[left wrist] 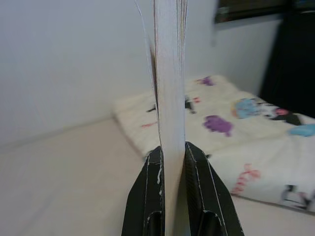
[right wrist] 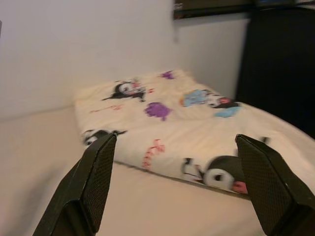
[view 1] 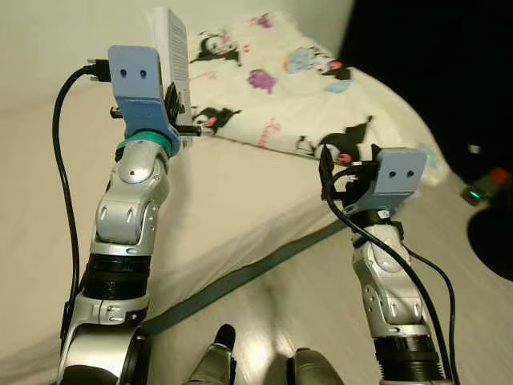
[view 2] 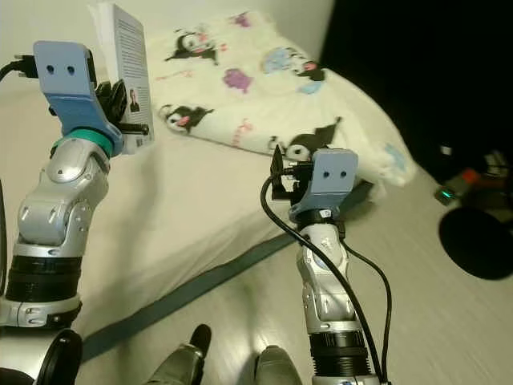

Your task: Clean up the room

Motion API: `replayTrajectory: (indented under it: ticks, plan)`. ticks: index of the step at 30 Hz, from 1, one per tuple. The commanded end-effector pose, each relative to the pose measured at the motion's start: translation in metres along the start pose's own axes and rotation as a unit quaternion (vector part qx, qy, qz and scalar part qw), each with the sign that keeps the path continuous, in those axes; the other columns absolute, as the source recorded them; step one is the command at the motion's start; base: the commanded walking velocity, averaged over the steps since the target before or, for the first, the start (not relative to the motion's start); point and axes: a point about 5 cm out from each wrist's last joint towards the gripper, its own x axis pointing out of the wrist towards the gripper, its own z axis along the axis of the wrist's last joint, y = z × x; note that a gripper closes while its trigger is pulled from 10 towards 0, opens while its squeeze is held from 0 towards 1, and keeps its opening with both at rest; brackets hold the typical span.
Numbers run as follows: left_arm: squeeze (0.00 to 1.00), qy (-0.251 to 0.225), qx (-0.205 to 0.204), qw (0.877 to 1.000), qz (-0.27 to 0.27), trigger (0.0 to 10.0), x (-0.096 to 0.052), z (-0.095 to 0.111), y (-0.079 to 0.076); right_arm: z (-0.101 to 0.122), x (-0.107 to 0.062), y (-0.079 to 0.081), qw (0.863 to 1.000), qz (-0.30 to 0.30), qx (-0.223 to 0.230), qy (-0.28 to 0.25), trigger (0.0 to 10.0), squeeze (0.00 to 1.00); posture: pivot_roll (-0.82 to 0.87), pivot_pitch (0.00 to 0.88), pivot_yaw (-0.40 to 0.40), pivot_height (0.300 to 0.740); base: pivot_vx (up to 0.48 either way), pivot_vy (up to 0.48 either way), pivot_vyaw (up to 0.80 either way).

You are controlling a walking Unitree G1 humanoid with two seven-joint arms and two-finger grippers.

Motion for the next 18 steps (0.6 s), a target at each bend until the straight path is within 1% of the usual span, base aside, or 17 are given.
replayTrajectory:
  ticks: [1,18]
  plan:
    - [0.0,-0.017,0.005,1.0,0.002,10.0,-0.001,0.0065,0.0016,-0.0037,-0.0022,0.0,1.0,-0.002,0.002,0.006,10.0,0.0,-0.12,0.121,0.064,0.731,0.0,0.0,0.78]
    - [0.0,-0.016,0.006,1.0,0.002,10.0,-0.0012,0.006,0.001,-0.0034,-0.0023,0.0001,1.0,-0.002,0.001,0.005,10.0,0.0,-0.12,0.122,0.064,0.731,0.0,0.0,0.78]
